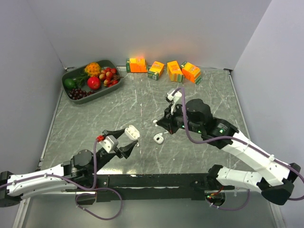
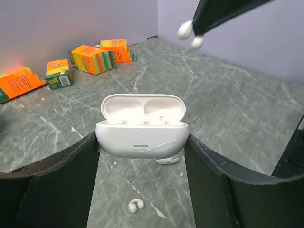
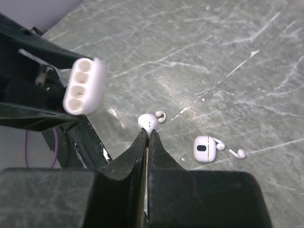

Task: Insert the wireless bluetooth earbuds into the charging case
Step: Pick up the earbud from the center of the board, then place the earbud in the charging case.

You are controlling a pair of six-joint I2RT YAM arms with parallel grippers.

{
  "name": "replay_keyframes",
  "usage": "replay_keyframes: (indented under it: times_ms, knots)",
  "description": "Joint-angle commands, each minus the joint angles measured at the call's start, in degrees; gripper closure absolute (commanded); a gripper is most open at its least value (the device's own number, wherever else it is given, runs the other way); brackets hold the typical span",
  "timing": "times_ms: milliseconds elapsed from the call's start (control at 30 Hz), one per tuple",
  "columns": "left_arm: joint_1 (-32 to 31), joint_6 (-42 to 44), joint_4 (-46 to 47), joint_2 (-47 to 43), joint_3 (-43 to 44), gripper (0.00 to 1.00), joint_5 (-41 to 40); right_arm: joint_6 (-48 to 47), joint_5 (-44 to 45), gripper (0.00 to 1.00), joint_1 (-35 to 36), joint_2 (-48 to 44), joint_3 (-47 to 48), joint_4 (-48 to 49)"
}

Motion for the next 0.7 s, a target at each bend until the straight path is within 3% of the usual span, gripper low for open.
replay_keyframes:
  times_ms: [0, 300, 667]
  knots:
    - [-0.27, 5.03, 3.19, 3.73, 3.26, 0.99, 2.32, -4.81, 2.55, 1.00, 2.00, -0.92, 5.60, -8.11]
    - [-0.27, 10.93, 9.69, 7.78, 2.11, 0.99, -0.84, -5.79, 2.12, 1.00, 5.09, 1.89, 16.24, -20.68]
    - [-0.27, 13.57, 14.53, 10.24, 1.24, 0.99, -1.54, -0.52, -0.17, 1.00, 8.60, 8.93, 23.90, -24.30]
